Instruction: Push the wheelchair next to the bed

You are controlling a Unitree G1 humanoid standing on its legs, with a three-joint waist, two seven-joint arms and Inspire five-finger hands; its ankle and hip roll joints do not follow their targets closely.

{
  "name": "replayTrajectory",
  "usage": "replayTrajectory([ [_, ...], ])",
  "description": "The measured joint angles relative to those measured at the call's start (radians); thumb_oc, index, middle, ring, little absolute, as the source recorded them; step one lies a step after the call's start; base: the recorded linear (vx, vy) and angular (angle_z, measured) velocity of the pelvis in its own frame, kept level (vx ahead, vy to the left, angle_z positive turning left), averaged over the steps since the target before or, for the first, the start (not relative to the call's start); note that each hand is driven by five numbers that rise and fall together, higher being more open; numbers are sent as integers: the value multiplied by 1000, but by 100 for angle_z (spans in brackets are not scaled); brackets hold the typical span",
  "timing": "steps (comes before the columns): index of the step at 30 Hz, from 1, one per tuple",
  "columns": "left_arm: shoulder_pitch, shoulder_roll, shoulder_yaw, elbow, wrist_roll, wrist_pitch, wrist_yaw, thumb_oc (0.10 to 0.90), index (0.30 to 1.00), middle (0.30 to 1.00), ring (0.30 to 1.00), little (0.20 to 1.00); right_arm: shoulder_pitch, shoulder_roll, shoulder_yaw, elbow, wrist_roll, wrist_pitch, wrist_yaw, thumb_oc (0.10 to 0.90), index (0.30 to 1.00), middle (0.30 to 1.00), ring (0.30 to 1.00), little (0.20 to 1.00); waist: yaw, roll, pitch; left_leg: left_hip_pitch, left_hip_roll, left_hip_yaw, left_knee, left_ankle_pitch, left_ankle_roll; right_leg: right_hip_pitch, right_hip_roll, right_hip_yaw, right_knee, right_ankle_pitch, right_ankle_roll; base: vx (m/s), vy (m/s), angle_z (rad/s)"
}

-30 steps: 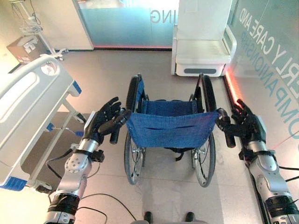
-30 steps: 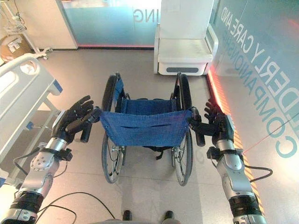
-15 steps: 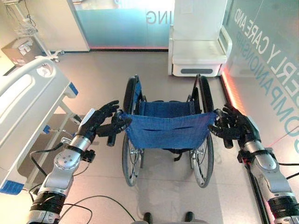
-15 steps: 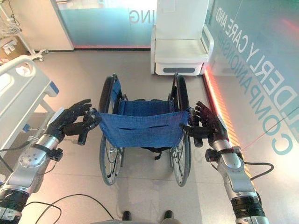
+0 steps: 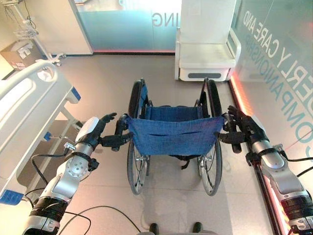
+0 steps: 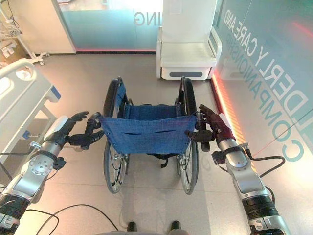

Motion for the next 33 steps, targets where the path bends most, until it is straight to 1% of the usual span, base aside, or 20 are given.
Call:
replayTrajectory([
  [1,-7,0,0,-5,22,9,-1,800,900,900,900,900,-4,0,3,-4,-25,14,0,800,900,900,900,900,0,-1,0,-1,0,0,0,0,0,-1,0,0,0,0,0,0,0,0],
  [4,-17,0,0,-14,25,27,-8,800,900,900,900,900,-21,0,12,-6,-57,34,0,800,900,900,900,900,0,-5,0,-6,0,0,2,0,0,-6,0,0,0,0,0,0,0,0],
  [7,-27,0,0,-13,-18,45,-21,800,900,900,900,900,-42,0,36,-2,-100,52,-1,800,900,900,900,900,0,-14,1,-6,0,0,6,1,-1,-6,1,0,0,0,0,0,0,0],
  [8,-31,-2,-1,-13,-41,51,-24,800,900,900,900,900,-49,0,43,-1,-111,62,-8,800,900,900,900,900,0,-19,2,-6,1,0,6,1,-1,-6,1,0,0,0,0,0,0,0],
  [11,-59,-6,-21,2,-97,72,-34,800,900,900,900,900,-54,0,50,-1,-126,85,-41,800,900,900,900,900,4,-24,2,-6,0,-3,7,1,-1,-6,1,4,0,0,0,-7,-3,2],
  [12,-74,-8,-30,10,-123,88,-46,800,900,900,900,900,-61,2,64,-3,-149,97,-68,800,900,900,900,900,7,-24,2,-2,-1,-3,7,1,-1,-6,1,7,0,0,0,0,0,0],
  [14,-98,-13,-40,21,-143,114,-61,800,900,900,900,900,-76,7,80,-3,-149,134,-105,800,900,900,900,900,10,-24,2,-1,-1,-2,7,1,-1,-6,1,8,0,0,0,0,0,0],
  [15,-102,-14,-41,22,-144,118,-67,800,900,900,900,900,-79,9,80,-3,-149,144,-110,800,900,900,900,900,10,-23,3,-1,-1,-2,7,1,-1,-6,1,8,0,0,0,0,0,0],
  [17,-117,-15,-44,38,-183,133,-88,800,900,900,900,900,-97,30,80,-2,-151,192,-130,800,900,900,900,900,11,-22,3,1,-1,1,7,1,-1,-6,1,11,0,0,0,-8,19,-2],
  [19,-128,-16,-49,52,-209,138,-96,800,900,900,900,900,-107,32,82,-1,-155,214,-132,800,900,900,900,900,13,-22,4,1,-1,3,7,1,-1,-6,1,13,0,0,0,-8,32,-4],
  [20,-134,-16,-50,60,-231,150,-107,800,900,900,900,900,-121,33,91,0,-169,239,-133,800,900,900,900,900,15,-21,4,3,-2,7,7,1,-1,-6,2,24,0,0,0,-1,12,-7],
  [21,-139,-16,-53,63,-244,158,-111,800,900,900,900,900,-127,34,96,0,-187,250,-133,800,900,900,900,900,17,-21,4,5,-2,9,7,1,-1,-6,2,28,0,0,0,-3,12,-8],
  [23,-164,-17,-67,88,-263,172,-122,800,900,900,900,900,-152,40,116,4,-223,294,-132,800,900,900,900,900,20,-20,4,6,-1,11,7,1,-1,-5,2,29,0,0,0,-2,2,-2],
  [25,-185,-20,-78,108,-284,181,-134,800,900,900,900,900,-177,44,121,12,-225,340,-118,800,900,900,900,900,23,-19,4,7,-1,12,7,1,-1,-5,2,30,0,1,1,0,0,0],
  [27,-202,-31,-78,129,-299,189,-145,800,900,900,900,900,-203,47,123,24,-224,385,-89,800,900,900,900,900,25,-18,4,9,-1,13,7,1,-1,-3,2,31,0,1,1,0,0,0],
  [29,-217,-35,-81,150,-299,190,-157,800,900,900,900,900,-234,47,134,49,-222,415,-56,800,900,900,900,900,25,-18,4,13,-2,13,7,1,-1,1,2,31,0,1,1,0,0,0],
  [31,-239,-35,-94,178,-300,190,-165,800,900,900,900,900,-284,47,159,96,-196,456,-23,800,900,900,900,900,25,-19,4,17,-1,15,7,1,-1,5,3,32,0,1,1,0,0,0],
  [33,-252,-35,-103,194,-300,190,-165,800,900,900,900,900,-315,47,158,121,-169,486,-1,800,900,900,900,900,25,-19,4,17,-1,15,7,1,-1,5,3,32,0,1,1,0,0,0],
])
